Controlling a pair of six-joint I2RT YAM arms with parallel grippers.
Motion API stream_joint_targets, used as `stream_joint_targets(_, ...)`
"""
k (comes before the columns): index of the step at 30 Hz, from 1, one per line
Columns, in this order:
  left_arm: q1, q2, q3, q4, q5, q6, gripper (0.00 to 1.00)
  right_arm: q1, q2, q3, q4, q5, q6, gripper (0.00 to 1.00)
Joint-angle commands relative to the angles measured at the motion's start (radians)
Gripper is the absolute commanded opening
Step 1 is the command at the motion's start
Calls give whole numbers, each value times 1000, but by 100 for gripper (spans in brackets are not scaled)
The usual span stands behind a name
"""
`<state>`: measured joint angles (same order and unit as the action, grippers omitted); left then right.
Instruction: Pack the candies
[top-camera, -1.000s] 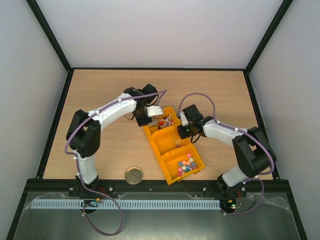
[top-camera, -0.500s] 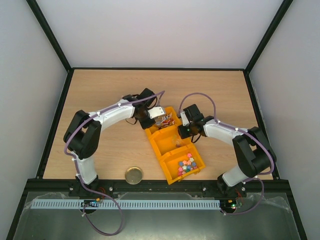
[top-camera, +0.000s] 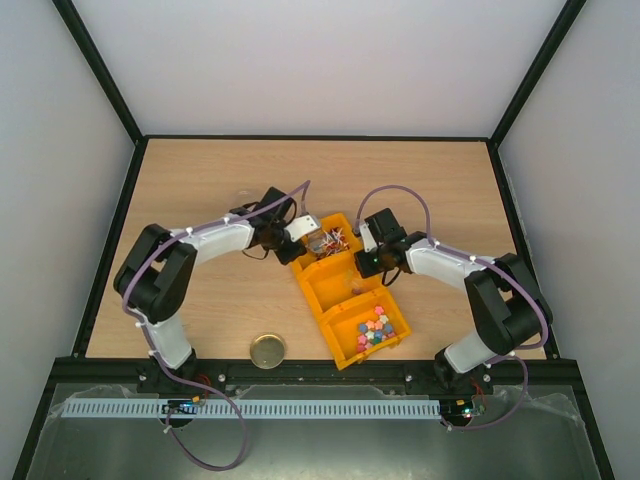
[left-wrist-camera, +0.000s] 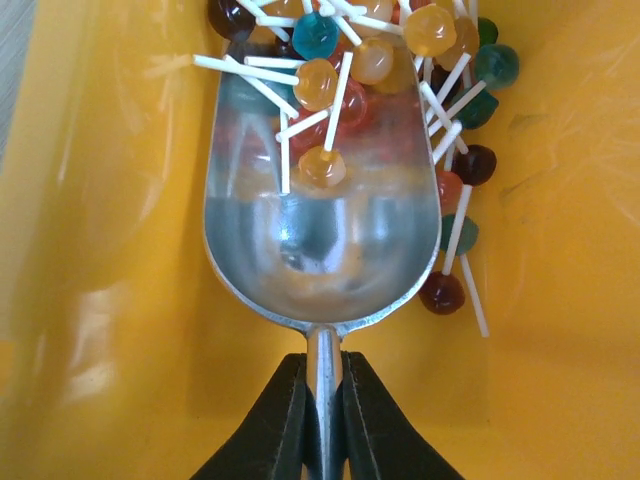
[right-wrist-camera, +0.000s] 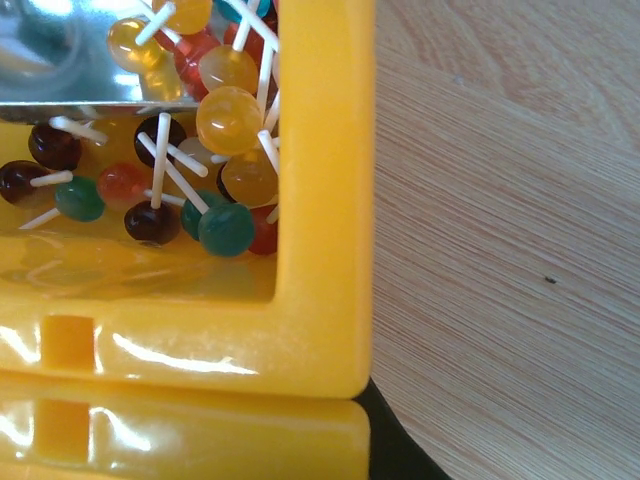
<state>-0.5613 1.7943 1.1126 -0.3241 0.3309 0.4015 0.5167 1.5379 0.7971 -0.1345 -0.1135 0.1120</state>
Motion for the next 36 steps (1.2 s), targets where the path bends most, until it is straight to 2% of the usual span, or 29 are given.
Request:
stream_joint_targets(1, 61, -59, -84, 91, 24, -25, 2, -5, 9, 28, 69, 16, -31, 1)
stream_joint_targets(18, 135, -253, -274, 204, 98, 43, 2, -20, 36, 68, 65, 55, -38, 2)
stream_joint_targets(36, 181, -343, -329, 269, 217, 40, 2, -20, 49, 83, 77, 77, -33, 1)
